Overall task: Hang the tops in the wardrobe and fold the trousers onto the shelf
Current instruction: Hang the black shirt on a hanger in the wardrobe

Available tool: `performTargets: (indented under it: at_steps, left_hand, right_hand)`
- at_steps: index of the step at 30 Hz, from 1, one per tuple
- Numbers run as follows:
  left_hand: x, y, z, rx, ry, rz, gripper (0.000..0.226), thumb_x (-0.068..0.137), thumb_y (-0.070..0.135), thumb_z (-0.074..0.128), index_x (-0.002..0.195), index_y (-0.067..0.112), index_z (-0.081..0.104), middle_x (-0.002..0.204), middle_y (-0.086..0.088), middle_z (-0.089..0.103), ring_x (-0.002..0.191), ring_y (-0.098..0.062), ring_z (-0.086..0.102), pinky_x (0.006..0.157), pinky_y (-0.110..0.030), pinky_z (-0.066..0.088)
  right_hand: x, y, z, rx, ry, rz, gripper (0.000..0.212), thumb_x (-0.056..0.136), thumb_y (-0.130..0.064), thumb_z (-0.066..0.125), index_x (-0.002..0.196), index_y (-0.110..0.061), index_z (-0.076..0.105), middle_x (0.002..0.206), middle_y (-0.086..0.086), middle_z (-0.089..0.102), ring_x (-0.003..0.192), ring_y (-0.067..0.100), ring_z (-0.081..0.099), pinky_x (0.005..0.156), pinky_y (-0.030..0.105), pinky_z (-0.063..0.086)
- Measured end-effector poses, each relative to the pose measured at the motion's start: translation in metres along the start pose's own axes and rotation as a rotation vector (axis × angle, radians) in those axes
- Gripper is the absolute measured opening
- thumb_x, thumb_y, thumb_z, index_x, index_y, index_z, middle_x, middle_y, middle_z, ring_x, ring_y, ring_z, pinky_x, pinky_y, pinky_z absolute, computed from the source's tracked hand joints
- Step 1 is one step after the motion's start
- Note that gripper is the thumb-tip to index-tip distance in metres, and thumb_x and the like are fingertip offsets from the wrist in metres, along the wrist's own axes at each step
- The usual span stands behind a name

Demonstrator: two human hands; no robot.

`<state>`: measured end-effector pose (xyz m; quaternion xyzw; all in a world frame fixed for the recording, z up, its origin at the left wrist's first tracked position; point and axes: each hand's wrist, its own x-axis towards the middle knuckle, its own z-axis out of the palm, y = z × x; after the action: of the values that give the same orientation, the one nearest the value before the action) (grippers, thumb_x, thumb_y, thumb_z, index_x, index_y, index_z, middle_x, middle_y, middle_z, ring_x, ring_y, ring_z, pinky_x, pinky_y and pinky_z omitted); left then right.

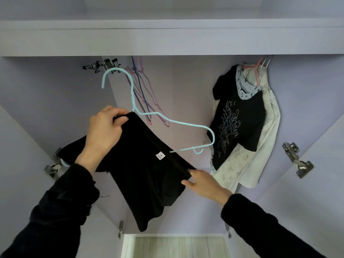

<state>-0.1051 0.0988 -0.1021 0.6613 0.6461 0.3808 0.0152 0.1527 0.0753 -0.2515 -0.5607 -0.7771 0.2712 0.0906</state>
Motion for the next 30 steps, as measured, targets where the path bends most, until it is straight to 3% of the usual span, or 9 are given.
performTargets:
  at_steps: [3, 8, 11, 13, 16, 19, 21, 26, 30]
  left_hand:
    - [-0.005, -0.016, -0.003, 0.024, -0.051, -0.074, 0.018, 0.089, 0.005, 0.059, 0.104, 0.003, 0.068, 0.103, -0.013, 0.064, 0.101, -0.032, 0.058, 0.09, -0.03, 0.038]
    - [-0.011, -0.017, 0.002, -0.055, -0.067, -0.129, 0.019, 0.089, 0.003, 0.059, 0.105, 0.002, 0.068, 0.104, -0.013, 0.064, 0.101, -0.03, 0.058, 0.085, -0.021, 0.035]
    - [-0.008, -0.011, 0.004, 0.025, -0.052, -0.065, 0.017, 0.089, 0.008, 0.06, 0.103, 0.007, 0.07, 0.098, -0.008, 0.065, 0.099, -0.029, 0.059, 0.09, -0.025, 0.031]
    - [-0.007, -0.01, 0.004, 0.091, -0.057, 0.002, 0.017, 0.09, 0.011, 0.061, 0.102, 0.011, 0.072, 0.093, -0.001, 0.064, 0.098, -0.026, 0.059, 0.096, -0.027, 0.023]
    - [-0.008, -0.008, 0.006, 0.007, -0.057, 0.051, 0.016, 0.088, 0.01, 0.063, 0.1, 0.011, 0.073, 0.086, 0.01, 0.059, 0.095, -0.022, 0.06, 0.105, -0.041, 0.032]
    - [-0.008, 0.002, 0.005, -0.198, 0.021, -0.042, 0.016, 0.088, 0.007, 0.061, 0.1, 0.007, 0.071, 0.092, 0.004, 0.061, 0.09, -0.012, 0.056, 0.095, -0.014, 0.038]
    - [-0.006, 0.008, 0.003, -0.275, 0.069, -0.108, 0.018, 0.09, 0.007, 0.06, 0.104, 0.006, 0.07, 0.094, 0.003, 0.06, 0.09, -0.01, 0.054, 0.08, 0.001, 0.034]
    - [-0.004, -0.003, 0.005, -0.163, 0.021, -0.072, 0.015, 0.089, 0.011, 0.061, 0.1, 0.012, 0.072, 0.089, 0.012, 0.059, 0.094, -0.016, 0.056, 0.104, -0.047, 0.035]
    - [-0.01, -0.004, 0.007, -0.195, 0.016, -0.092, 0.016, 0.089, 0.009, 0.061, 0.101, 0.009, 0.071, 0.094, 0.006, 0.063, 0.096, -0.016, 0.057, 0.106, -0.04, 0.035]
  right_hand:
    - [-0.006, 0.031, -0.03, 0.032, 0.016, 0.035, 0.038, 0.093, -0.028, 0.056, 0.13, -0.019, 0.051, 0.064, -0.016, 0.046, 0.057, -0.001, 0.046, 0.058, 0.011, 0.037]
    - [0.004, 0.067, -0.063, 0.126, -0.012, 0.103, 0.003, 0.09, -0.027, 0.061, 0.09, -0.029, 0.062, 0.068, -0.015, 0.064, 0.068, 0.015, 0.061, 0.073, 0.03, 0.05]
    - [0.006, 0.061, -0.078, 0.132, 0.027, 0.13, 0.014, 0.089, -0.03, 0.062, 0.082, -0.018, 0.066, 0.072, 0.003, 0.067, 0.072, 0.011, 0.065, 0.076, 0.027, 0.053]
    - [0.003, 0.05, -0.093, 0.077, 0.048, 0.104, 0.024, 0.089, -0.026, 0.063, 0.066, -0.028, 0.058, 0.057, -0.006, 0.055, 0.054, -0.003, 0.055, 0.059, 0.012, 0.043]
    - [0.007, 0.046, -0.111, 0.005, 0.105, 0.077, 0.033, 0.087, -0.03, 0.065, 0.057, -0.034, 0.053, 0.052, -0.011, 0.049, 0.048, -0.001, 0.049, 0.055, 0.014, 0.038]
    - [0.013, 0.049, -0.113, -0.03, 0.074, 0.122, 0.042, 0.085, -0.038, 0.065, 0.053, -0.018, 0.047, 0.056, -0.004, 0.047, 0.056, 0.009, 0.048, 0.058, 0.024, 0.037]
    - [0.013, 0.046, -0.108, -0.021, 0.052, 0.116, 0.042, 0.087, -0.036, 0.064, 0.054, -0.018, 0.044, 0.06, -0.005, 0.046, 0.058, 0.007, 0.046, 0.055, 0.016, 0.035]
    - [0.011, 0.044, -0.11, 0.067, 0.05, 0.082, 0.032, 0.086, -0.03, 0.067, 0.058, -0.024, 0.052, 0.063, -0.003, 0.05, 0.061, 0.01, 0.049, 0.06, 0.02, 0.038]
    - [0.017, 0.052, -0.125, 0.132, 0.073, 0.108, 0.03, 0.084, -0.028, 0.07, 0.061, -0.011, 0.059, 0.058, -0.002, 0.051, 0.057, 0.009, 0.05, 0.06, 0.021, 0.039]
